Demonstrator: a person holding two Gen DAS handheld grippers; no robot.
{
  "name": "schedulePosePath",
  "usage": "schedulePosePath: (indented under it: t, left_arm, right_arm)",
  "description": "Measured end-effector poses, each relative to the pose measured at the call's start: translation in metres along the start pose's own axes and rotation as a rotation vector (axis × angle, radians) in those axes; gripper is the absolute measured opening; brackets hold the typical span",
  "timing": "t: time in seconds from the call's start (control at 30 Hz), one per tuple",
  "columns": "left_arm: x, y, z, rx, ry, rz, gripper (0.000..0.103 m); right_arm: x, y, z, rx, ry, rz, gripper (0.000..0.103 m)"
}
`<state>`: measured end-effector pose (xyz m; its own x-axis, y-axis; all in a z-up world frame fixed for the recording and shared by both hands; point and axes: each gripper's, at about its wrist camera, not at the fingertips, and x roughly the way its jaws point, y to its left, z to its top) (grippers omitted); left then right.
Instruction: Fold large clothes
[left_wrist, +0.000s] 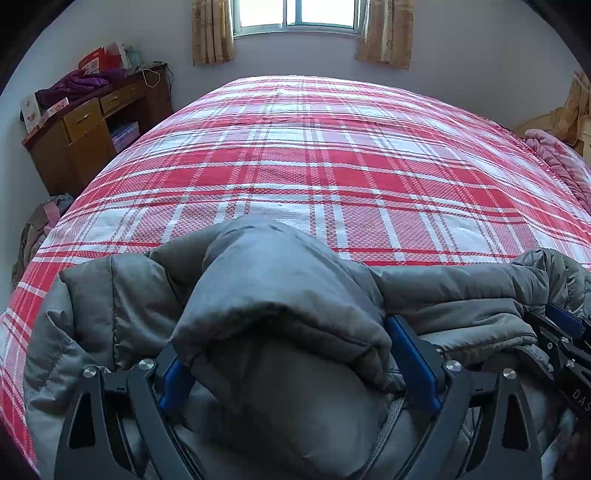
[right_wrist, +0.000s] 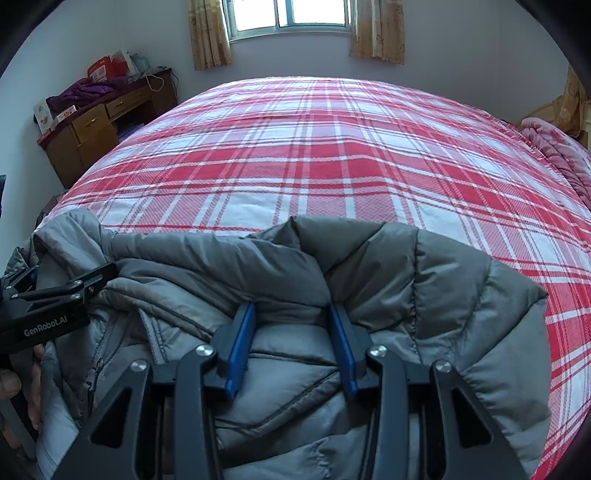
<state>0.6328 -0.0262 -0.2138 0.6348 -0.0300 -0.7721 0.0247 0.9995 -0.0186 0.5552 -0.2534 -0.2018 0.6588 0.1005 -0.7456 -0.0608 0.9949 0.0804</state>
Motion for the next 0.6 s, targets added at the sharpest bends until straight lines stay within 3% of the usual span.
schedulePosePath:
  t: [0.33, 0.5, 0.57, 0.6]
  left_arm:
    - [-0.001, 0.0, -0.001, 0.002, -0.001, 0.003, 0.095]
    - [-0.017, -0.001, 0.011, 0.035, 0.021, 0.044, 0.095]
    - [-0.051, 0.003, 0.014, 0.072, -0.039, 0.053, 0.095]
    - [-0.07, 0.009, 0.012, 0.09, -0.063, 0.046, 0.095]
  right_arm:
    - [0.0, 0.0, 0.0, 0.003, -0.001, 0.003, 0.044]
    - [0.0, 0.003, 0.001, -0.017, 0.009, -0.014, 0.045]
    - [-0.004, 0.004, 0.005, -0.055, 0.03, -0.024, 0.06]
    - [-0.01, 0.001, 0.005, -0.063, 0.032, -0.035, 0.074]
